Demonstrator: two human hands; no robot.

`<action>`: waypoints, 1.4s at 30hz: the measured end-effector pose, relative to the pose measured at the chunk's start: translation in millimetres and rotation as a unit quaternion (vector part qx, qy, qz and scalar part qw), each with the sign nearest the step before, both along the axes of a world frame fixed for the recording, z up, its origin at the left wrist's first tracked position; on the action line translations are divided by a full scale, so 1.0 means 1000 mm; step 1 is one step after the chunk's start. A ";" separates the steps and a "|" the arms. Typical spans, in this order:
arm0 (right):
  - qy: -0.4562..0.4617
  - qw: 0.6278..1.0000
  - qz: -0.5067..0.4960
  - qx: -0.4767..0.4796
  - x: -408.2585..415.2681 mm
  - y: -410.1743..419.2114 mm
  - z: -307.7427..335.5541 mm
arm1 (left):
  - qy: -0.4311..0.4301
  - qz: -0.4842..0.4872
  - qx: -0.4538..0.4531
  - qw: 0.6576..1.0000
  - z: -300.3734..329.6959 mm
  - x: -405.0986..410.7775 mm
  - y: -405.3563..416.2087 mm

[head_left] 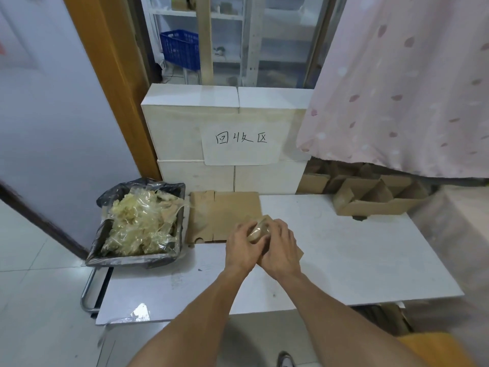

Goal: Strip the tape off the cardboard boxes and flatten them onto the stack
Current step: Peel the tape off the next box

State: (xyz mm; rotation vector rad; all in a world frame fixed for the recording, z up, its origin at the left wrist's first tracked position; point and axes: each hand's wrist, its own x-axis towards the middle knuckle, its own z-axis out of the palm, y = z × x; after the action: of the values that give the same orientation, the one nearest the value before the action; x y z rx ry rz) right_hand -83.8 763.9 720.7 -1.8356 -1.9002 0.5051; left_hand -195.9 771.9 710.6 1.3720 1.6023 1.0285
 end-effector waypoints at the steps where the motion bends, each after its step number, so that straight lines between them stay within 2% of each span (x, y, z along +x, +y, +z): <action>1: 0.008 1.000 0.007 -0.008 0.006 0.005 -0.001 | 0.000 -0.002 -0.012 1.000 -0.001 0.005 0.005; 8: 0.011 0.994 0.109 -0.022 0.066 0.054 -0.009 | -0.016 -0.033 -0.083 0.996 -0.006 0.050 0.035; 13: 0.002 0.986 0.165 -0.037 0.117 0.089 -0.014 | 0.046 -0.076 -0.107 0.990 -0.011 0.077 0.048; 17: -0.020 0.969 0.244 -0.033 0.147 0.104 -0.013 | 0.115 -0.079 -0.066 0.988 -0.003 0.098 0.054; 20: -0.002 0.965 0.254 -0.062 0.162 0.106 -0.013 | 0.185 -0.127 -0.052 0.973 -0.001 0.112 0.065; 24: 0.020 0.963 0.251 -0.100 0.169 0.111 -0.008 | 0.219 -0.100 -0.069 0.968 -0.011 0.130 0.063; 29: 0.076 0.975 0.167 -0.129 0.171 0.105 -0.014 | 0.189 -0.093 -0.113 0.971 -0.028 0.153 0.058; 35: 0.080 0.976 0.162 -0.121 0.177 0.104 -0.020 | 0.124 -0.075 -0.138 0.980 -0.044 0.162 0.048; 42: 0.048 0.978 0.167 -0.120 0.174 0.102 -0.026 | 0.108 -0.069 -0.126 0.984 -0.040 0.159 0.047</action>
State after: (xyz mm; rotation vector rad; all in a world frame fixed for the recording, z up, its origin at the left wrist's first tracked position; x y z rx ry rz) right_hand 90.1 866.3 694.5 -1.5976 -2.1678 0.9543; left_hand -36.6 819.2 670.9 1.4321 1.7014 0.5877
